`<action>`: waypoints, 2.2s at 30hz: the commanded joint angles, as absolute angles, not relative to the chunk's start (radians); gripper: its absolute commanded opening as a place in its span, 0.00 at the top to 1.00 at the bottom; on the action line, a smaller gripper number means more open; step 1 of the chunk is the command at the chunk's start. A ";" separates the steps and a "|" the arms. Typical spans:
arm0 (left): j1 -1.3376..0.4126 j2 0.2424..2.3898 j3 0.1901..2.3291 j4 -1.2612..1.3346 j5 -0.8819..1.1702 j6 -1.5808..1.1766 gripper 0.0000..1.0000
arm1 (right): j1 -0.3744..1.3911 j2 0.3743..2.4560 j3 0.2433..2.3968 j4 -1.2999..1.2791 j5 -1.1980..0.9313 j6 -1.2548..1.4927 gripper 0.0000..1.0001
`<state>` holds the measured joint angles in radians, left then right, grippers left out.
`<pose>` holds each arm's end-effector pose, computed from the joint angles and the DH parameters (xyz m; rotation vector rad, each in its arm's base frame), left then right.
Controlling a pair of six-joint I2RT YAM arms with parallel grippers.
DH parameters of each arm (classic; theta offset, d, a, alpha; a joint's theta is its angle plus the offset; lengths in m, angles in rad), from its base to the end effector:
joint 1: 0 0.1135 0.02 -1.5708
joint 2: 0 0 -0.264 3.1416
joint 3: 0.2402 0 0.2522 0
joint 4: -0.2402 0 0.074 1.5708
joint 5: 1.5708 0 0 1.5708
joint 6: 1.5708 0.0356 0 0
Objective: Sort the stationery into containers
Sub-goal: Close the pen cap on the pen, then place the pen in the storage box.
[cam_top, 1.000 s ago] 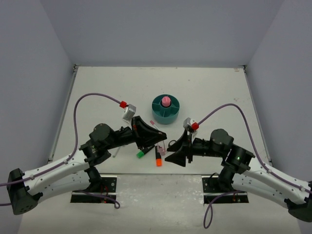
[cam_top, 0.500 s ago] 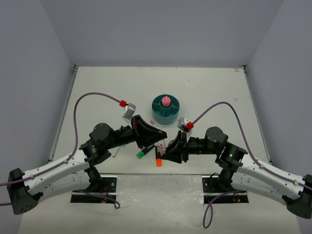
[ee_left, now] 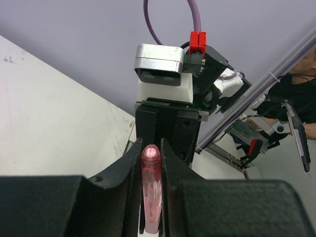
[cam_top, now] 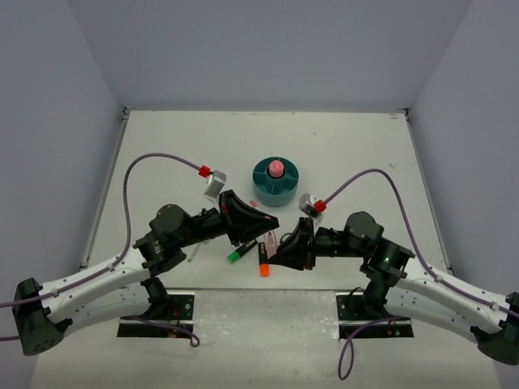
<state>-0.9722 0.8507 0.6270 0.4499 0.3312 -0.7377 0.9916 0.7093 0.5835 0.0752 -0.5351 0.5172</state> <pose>0.1048 -0.1742 0.3403 0.4991 1.4852 -1.6217 0.0804 0.1562 0.3089 -0.8828 1.6466 1.5382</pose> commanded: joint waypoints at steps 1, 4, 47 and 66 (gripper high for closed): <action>-0.975 0.863 0.650 0.502 0.375 -0.702 1.00 | 0.992 0.655 0.634 0.113 -0.464 0.576 1.00; -0.974 0.881 0.633 0.539 0.427 -0.713 1.00 | 0.992 0.644 0.675 0.084 -0.441 0.572 1.00; -0.950 1.020 0.877 0.135 -0.558 -0.481 1.00 | 0.919 0.595 0.803 -0.326 0.056 0.503 0.01; -0.670 1.695 1.198 0.442 -0.367 -0.274 1.00 | 0.919 0.382 0.763 -0.486 0.024 0.541 0.01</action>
<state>-0.6788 1.6580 1.1121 0.3431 -0.3923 -0.3224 0.9203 0.3979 0.7758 -0.4590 0.0109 0.5249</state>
